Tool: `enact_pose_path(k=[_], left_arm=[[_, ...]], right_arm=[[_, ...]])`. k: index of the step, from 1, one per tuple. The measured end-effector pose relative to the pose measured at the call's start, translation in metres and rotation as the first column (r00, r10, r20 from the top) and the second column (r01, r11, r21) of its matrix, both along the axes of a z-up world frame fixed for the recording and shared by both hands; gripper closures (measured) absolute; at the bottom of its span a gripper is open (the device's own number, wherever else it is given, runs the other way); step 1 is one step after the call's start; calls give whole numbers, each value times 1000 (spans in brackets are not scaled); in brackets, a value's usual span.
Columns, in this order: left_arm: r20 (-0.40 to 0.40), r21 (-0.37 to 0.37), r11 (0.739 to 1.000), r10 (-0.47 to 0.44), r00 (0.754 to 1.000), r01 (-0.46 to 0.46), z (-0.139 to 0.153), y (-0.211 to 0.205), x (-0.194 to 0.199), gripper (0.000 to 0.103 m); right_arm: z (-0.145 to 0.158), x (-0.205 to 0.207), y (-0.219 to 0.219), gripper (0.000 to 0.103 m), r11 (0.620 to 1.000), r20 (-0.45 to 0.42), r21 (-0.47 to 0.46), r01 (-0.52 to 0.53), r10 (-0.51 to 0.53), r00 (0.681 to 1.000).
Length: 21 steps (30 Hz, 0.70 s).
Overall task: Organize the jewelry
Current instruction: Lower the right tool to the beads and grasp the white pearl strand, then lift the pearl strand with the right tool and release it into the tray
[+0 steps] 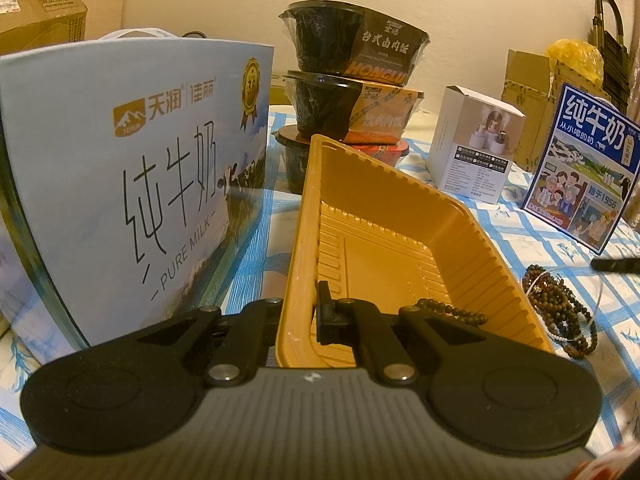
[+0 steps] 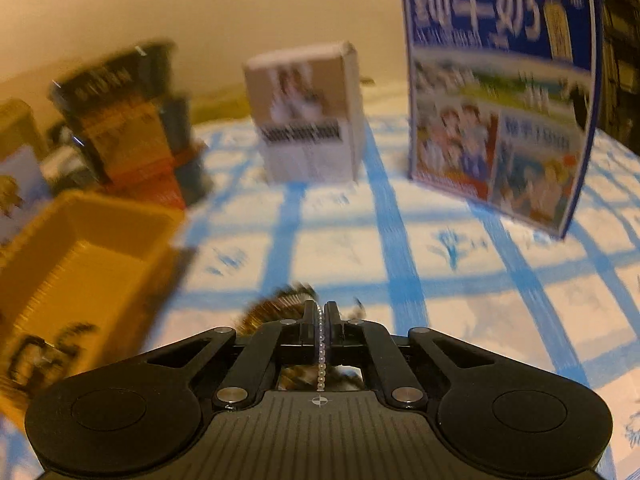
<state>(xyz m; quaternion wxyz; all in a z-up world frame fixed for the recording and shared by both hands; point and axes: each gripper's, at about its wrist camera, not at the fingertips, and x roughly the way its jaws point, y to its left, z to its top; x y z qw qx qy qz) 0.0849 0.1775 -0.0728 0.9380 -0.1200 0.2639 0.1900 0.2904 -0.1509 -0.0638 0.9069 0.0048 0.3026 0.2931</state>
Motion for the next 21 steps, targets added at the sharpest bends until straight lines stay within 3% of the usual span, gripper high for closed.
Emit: enact_pose_path(k=[10, 21], left_arm=[[1, 0, 1000, 0, 1000, 0, 0, 0, 0, 99], [2, 1, 1000, -1, 1000, 1, 2, 0, 0, 99]], right_arm=[[78, -43, 10, 101, 989, 164, 109, -102, 83, 983], [121, -67, 10, 101, 979, 195, 144, -144, 115, 974]])
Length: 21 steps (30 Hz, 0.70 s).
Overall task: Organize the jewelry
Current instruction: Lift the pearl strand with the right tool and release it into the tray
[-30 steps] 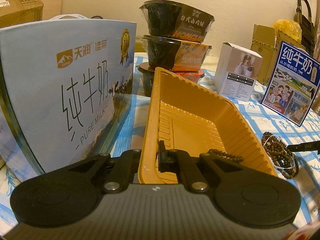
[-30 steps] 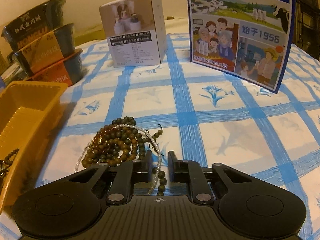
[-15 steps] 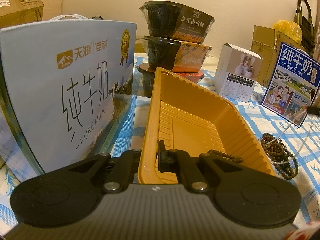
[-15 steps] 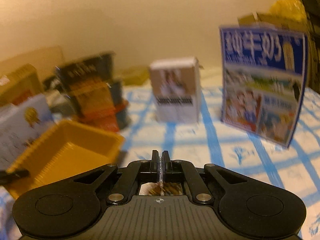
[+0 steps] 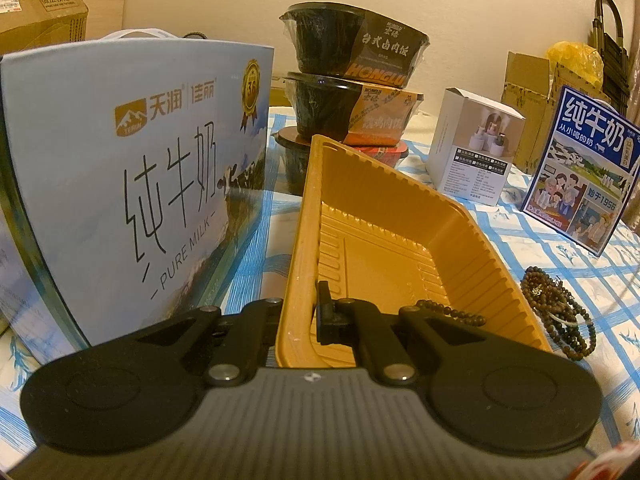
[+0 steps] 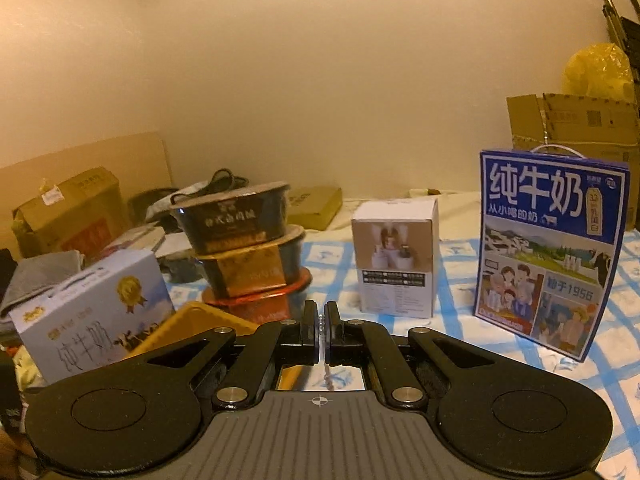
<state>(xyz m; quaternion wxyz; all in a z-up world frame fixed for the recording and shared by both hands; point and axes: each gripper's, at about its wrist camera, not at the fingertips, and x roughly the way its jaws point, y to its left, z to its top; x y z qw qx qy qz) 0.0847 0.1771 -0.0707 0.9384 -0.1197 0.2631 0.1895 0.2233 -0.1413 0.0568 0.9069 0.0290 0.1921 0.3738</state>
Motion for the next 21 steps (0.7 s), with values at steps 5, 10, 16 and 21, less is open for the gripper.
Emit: enact_pose_path(k=[5, 10, 16, 21], left_arm=[[1, -1, 1000, -2, 1000, 2, 0, 0, -1, 99], [0, 0, 1000, -1, 1000, 1, 0, 0, -1, 99], [2, 1, 1000, -2, 1000, 2, 0, 0, -1, 99], [3, -1, 1000, -3, 1000, 3, 1, -1, 0, 99]], right_arm=[[12, -10, 8, 101, 999, -1, 10, -41, 41, 999], [28, -17, 24, 101, 989, 2, 96, -116, 116, 993], [19, -21, 77, 101, 959, -31, 197, -204, 214, 976], [3, -21, 115, 101, 921, -43, 295, -254, 279, 959]])
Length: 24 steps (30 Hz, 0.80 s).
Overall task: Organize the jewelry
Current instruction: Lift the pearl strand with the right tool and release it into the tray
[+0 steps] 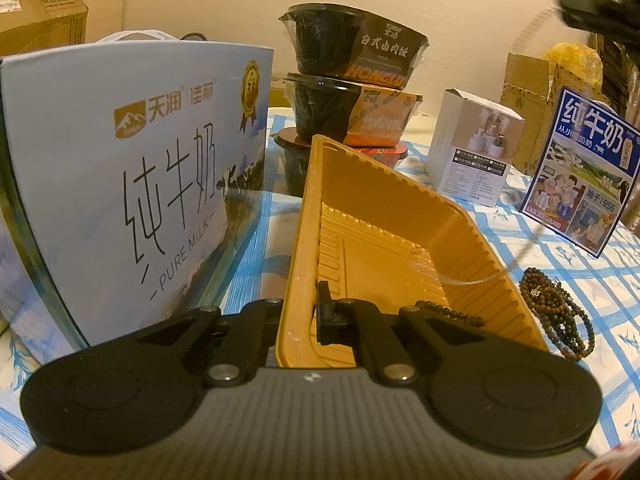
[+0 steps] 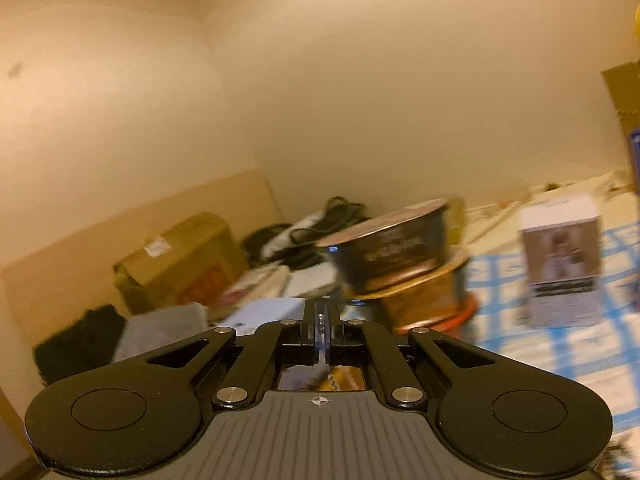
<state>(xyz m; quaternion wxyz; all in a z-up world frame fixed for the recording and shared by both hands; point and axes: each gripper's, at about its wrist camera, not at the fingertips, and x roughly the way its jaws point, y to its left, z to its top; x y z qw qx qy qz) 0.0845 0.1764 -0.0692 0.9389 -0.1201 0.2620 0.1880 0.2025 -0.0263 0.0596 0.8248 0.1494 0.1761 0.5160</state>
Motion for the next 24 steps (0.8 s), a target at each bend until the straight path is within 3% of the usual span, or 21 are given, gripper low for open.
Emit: enact_pose_path(k=[4, 12, 17, 22, 24], left_arm=[[1, 0, 1000, -6, 1000, 6, 2, 0, 0, 98], [8, -7, 1000, -5, 1000, 5, 1, 0, 0, 98], [8, -5, 1000, -5, 1000, 5, 1, 0, -1, 98], [7, -6, 1000, -4, 1000, 4, 1, 0, -1, 98], [6, -5, 1000, -4, 1000, 4, 1, 0, -1, 98]], right_arm=[[-29, 13, 14, 101, 999, -116, -11, -32, 30, 993], [-109, 27, 12, 101, 977, -308, -212, -25, -43, 950], [-123, 34, 13, 100, 966, -314, -260, -15, -70, 947], [-109, 25, 12, 100, 988, -249, -146, -57, 19, 968], [-108, 20, 13, 100, 984, -224, -169, -59, 20, 974]])
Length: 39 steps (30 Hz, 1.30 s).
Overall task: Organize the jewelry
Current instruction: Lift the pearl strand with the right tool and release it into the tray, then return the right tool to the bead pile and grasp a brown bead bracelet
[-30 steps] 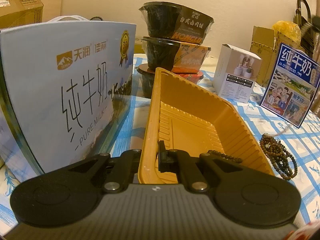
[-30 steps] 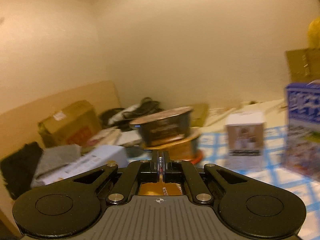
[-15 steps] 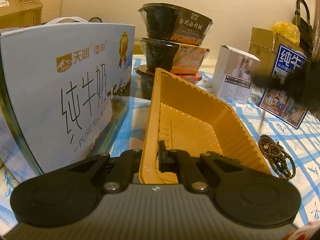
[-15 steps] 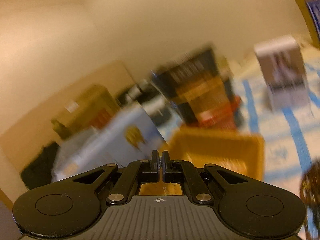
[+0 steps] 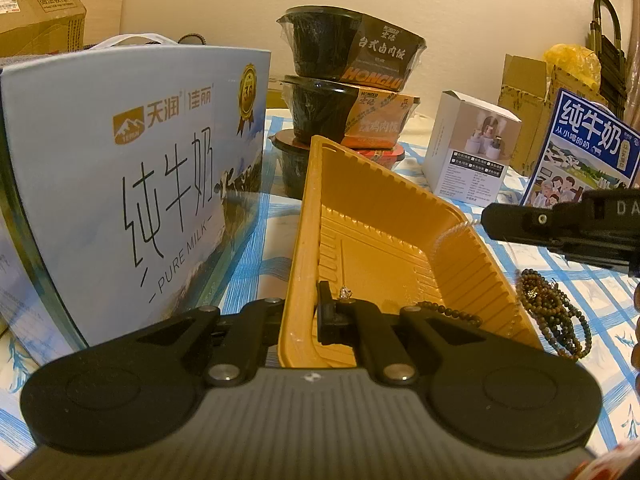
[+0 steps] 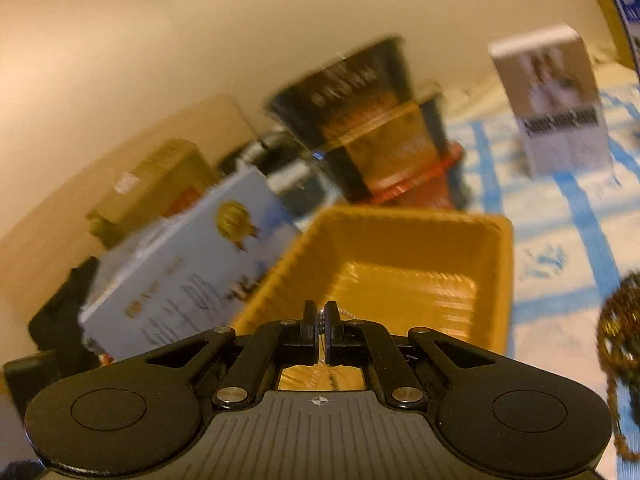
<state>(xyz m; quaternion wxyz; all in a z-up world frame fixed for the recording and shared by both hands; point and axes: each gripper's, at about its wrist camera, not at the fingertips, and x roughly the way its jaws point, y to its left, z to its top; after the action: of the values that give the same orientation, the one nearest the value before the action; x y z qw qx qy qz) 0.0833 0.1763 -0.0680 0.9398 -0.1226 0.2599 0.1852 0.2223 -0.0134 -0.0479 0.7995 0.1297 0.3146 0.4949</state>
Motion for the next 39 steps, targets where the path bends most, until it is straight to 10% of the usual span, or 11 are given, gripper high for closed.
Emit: enact_pose_path(k=[4, 9, 18, 39], left_arm=[[0, -1, 1000, 0, 1000, 0, 0, 0, 0, 98], [-2, -3, 1000, 4, 1000, -4, 0, 1, 1, 98], [-4, -2, 1000, 4, 1000, -4, 0, 1, 1, 98], [-7, 12, 1000, 2, 1000, -2, 0, -1, 1, 98]], right_arm=[[-21, 1, 8, 83, 980, -22, -196, 27, -32, 999], [-28, -8, -7, 55, 981, -28, -193, 34, -40, 999], [-25, -23, -60, 54, 980, -19, -131, 147, -150, 988], [-56, -21, -157, 54, 857, -10, -300, 419, -442, 897]])
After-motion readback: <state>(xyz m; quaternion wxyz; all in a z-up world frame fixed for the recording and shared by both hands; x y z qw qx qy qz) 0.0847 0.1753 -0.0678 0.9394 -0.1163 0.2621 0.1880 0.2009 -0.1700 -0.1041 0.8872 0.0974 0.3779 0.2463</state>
